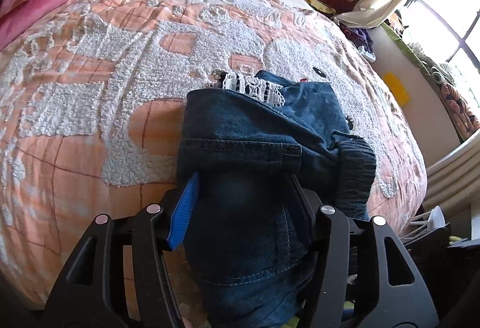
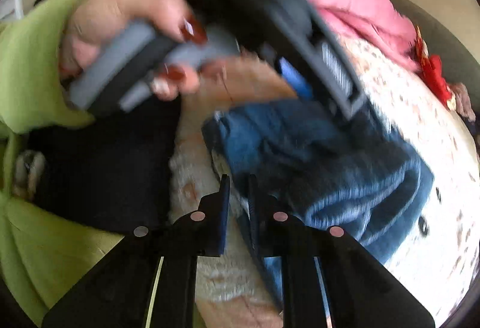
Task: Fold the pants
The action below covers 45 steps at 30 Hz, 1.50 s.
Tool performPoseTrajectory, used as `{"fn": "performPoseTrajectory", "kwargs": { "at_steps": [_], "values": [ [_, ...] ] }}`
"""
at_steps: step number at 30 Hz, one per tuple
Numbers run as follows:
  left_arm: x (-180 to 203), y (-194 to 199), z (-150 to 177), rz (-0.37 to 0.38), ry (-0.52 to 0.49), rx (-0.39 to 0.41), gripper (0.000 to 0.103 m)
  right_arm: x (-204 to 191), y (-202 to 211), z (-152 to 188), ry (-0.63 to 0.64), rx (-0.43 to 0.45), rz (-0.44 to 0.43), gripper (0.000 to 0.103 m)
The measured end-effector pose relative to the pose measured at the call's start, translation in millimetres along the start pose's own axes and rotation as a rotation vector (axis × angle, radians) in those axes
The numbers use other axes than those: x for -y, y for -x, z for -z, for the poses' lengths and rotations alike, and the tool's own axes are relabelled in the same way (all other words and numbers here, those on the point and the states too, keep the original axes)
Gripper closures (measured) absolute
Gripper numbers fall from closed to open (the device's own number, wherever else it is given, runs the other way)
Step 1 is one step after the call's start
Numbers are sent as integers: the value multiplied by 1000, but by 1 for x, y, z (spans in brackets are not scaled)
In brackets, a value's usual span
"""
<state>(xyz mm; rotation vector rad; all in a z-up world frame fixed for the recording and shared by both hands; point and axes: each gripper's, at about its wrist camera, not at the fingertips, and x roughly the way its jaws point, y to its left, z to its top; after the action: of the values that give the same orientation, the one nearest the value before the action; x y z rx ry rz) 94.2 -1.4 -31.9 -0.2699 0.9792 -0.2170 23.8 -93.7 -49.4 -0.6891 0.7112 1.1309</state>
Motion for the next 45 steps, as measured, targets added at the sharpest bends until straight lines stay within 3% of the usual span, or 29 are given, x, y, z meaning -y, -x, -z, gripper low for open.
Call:
{"fn": "performPoseTrajectory", "kwargs": {
  "at_steps": [6,10,13,15,17,18,23,31,40,45],
  "values": [
    [8,7,6,-10,-26,31,44,8,2,8,-115,11,-31,88],
    [10,17,8,-17,-33,62,40,13,28,5,-173,65,-41,66],
    [12,25,7,-28,-41,85,35,21,51,7,-227,121,-27,63],
    [13,30,7,-32,-45,96,30,25,69,15,-269,156,-11,56],
    [14,35,8,-39,-49,112,28,36,77,13,-304,178,33,25],
    [15,37,8,-42,-51,117,28,41,83,14,-321,189,76,23],
    [20,43,8,-55,-63,136,19,63,101,18,-407,238,146,22],
    [23,45,9,-95,-83,152,16,98,110,41,-557,247,234,14],
    [13,25,11,-135,-58,102,16,113,73,59,-708,142,233,14],
    [3,9,12,-134,-16,54,16,123,55,65,-785,114,179,15]
  ]
}}
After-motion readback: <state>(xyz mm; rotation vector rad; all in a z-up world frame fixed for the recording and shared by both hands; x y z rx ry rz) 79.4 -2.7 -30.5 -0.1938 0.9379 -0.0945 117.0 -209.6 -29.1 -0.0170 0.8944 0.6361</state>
